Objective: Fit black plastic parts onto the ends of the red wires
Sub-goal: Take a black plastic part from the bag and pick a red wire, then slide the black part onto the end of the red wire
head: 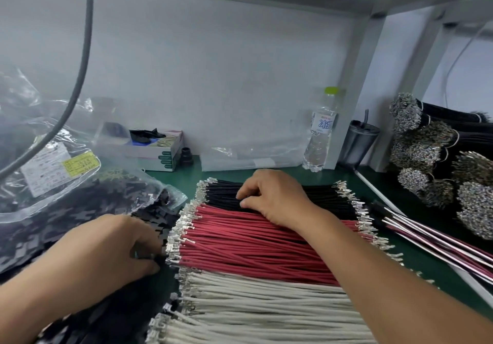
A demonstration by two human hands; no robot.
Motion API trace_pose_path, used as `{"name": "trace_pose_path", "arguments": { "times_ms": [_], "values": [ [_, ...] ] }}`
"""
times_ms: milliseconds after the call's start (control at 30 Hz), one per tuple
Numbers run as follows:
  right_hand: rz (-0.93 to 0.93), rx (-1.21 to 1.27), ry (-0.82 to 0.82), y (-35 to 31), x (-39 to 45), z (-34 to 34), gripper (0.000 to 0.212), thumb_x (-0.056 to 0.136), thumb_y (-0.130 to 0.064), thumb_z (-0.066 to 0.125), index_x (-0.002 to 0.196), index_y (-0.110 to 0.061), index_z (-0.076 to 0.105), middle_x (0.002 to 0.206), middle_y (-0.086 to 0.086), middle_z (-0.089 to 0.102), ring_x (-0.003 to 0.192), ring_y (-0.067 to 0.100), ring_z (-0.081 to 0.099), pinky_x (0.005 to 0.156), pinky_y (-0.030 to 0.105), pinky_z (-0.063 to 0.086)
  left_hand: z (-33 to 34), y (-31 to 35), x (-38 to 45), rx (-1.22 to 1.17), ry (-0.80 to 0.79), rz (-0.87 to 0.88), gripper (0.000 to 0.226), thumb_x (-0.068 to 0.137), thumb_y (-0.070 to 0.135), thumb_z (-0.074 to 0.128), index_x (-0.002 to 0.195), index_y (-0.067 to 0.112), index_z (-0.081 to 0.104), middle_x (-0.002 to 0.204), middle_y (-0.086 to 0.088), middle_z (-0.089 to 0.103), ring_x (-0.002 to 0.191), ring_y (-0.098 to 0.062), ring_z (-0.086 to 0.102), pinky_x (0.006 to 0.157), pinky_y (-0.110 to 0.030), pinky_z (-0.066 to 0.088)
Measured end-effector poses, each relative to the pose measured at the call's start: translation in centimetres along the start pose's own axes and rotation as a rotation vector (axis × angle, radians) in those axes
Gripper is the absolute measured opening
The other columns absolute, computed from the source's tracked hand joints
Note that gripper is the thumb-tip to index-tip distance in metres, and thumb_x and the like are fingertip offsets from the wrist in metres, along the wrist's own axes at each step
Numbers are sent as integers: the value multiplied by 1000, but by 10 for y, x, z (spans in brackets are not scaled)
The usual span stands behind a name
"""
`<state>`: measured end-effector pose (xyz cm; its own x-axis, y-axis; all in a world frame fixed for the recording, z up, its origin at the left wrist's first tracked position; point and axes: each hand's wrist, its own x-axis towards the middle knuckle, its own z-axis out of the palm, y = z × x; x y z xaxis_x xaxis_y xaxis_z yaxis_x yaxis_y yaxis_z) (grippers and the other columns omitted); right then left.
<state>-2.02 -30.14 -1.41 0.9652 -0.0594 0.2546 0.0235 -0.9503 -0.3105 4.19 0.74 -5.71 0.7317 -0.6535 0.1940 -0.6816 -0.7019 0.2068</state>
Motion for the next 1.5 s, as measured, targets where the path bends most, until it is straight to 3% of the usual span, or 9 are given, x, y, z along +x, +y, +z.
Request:
{"name": "trace_pose_path", "arguments": {
  "times_ms": [267,433,600,767,833,967,1100,1200,1500],
  "values": [
    [-49,-60,26,1,-5,2,16,89,-40,71,103,-34,75,82,-23,53,87,3,56,73,26,39,-14,11,-3,-14,209,-18,9,68,62,57,75,67,56,98,45,52,68,17,56,48,-21,50],
    [-163,-216,163,-7,-12,-19,14,98,-26,62,101,-26,75,96,-13,65,95,13,61,78,33,50,-16,19,-1,-113,384,-36,11,83,37,73,86,48,72,105,35,56,86,14,59,57,-24,49],
    [-294,-428,376,-16,-28,-39,24,90,-2,66,106,-19,67,90,-3,57,79,19,54,53,36,49,-12,27,-1,-485,539,-142,23,94,26,67,87,46,76,90,25,71,63,4,70,48,-22,54],
    [-253,-305,444,-19,-56,-29,9,95,-26,66,98,-23,73,82,-9,57,74,15,58,55,34,52,-15,44,-2,-770,640,-182,28,92,20,71,94,48,77,76,11,75,46,-7,67,40,-14,50],
    [-182,-270,423,-15,-62,-19,9,94,-28,68,95,-24,76,80,-11,57,74,11,58,56,30,52,-17,49,-2,-863,640,-197,18,91,29,73,94,46,79,70,3,74,39,-9,59,38,-12,43],
    [-65,-77,435,-5,-67,-18,14,87,-21,76,96,-31,77,85,-21,56,77,-3,51,68,8,34,-18,48,0,-1201,512,-293,24,72,41,79,95,34,84,88,-21,75,61,-21,54,57,-32,46],
    [-56,63,414,-5,-73,-28,17,88,-19,74,96,-34,73,88,-21,58,86,-1,57,73,13,39,-24,53,-4,-1327,421,-290,46,53,35,87,98,27,84,96,-16,79,75,-21,58,60,-20,56],
    [-155,122,437,-16,-81,-35,19,93,-20,67,106,-32,73,90,-18,57,87,7,58,74,10,39,-26,67,-9,-1260,368,-173,41,57,30,86,97,28,85,90,-11,80,64,-13,61,58,-14,54],
    [-257,181,401,-39,-97,-24,9,89,-33,72,94,-30,79,83,-17,57,77,4,59,63,16,43,-20,98,-15,-1248,333,-87,28,65,6,83,91,16,85,82,-16,79,57,-21,72,49,-24,56]
  ]
}}
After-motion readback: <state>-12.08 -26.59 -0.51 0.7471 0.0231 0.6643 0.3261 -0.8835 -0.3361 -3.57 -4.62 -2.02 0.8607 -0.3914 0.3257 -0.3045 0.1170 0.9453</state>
